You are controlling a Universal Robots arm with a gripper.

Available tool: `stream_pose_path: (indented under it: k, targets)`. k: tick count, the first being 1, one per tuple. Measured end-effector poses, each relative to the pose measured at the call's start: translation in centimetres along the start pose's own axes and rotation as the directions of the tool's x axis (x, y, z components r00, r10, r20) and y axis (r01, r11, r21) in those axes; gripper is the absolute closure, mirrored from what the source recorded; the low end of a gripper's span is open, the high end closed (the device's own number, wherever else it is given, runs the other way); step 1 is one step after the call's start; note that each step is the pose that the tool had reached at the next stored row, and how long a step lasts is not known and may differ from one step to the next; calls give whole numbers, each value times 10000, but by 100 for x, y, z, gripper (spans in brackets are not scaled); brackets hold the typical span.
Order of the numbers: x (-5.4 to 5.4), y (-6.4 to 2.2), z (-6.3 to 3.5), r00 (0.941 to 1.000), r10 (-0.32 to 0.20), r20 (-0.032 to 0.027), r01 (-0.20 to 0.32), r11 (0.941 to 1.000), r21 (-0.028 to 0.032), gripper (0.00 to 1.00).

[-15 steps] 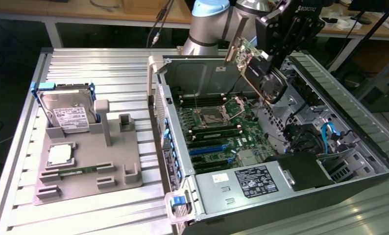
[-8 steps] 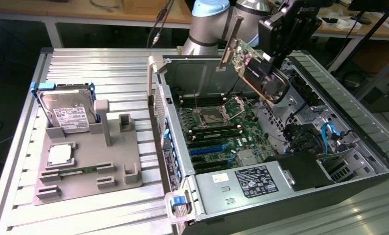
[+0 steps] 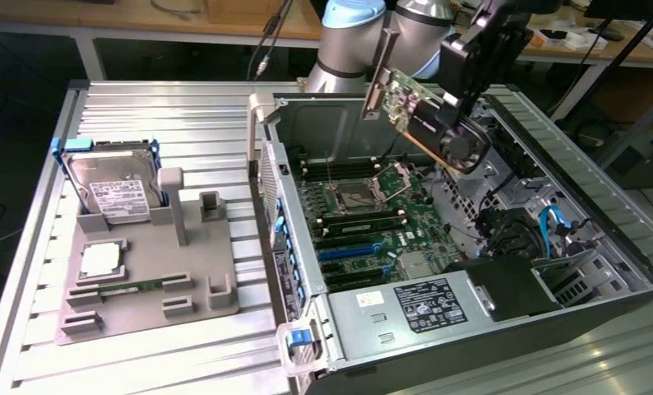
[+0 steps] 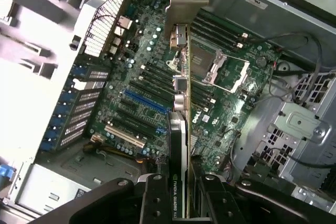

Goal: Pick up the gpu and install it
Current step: 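Insert the gpu into the slot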

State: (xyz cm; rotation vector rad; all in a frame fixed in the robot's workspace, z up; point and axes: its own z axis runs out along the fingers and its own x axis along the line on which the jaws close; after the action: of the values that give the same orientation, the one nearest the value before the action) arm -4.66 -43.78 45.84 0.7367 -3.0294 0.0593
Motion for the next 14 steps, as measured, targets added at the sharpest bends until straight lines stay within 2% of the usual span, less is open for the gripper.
stream_pose_path:
  k: [4,7,11,14]
  targets:
    - [0,0,7,9973,-736,22,736,9973,24,73]
    - [0,0,13,9917,-1282,37,1281,9917,43,73]
    - [-1,1,21,9791,-2035,56,2034,9791,71,73]
    - [-1,1,27,9656,-2601,69,2601,9655,94,73]
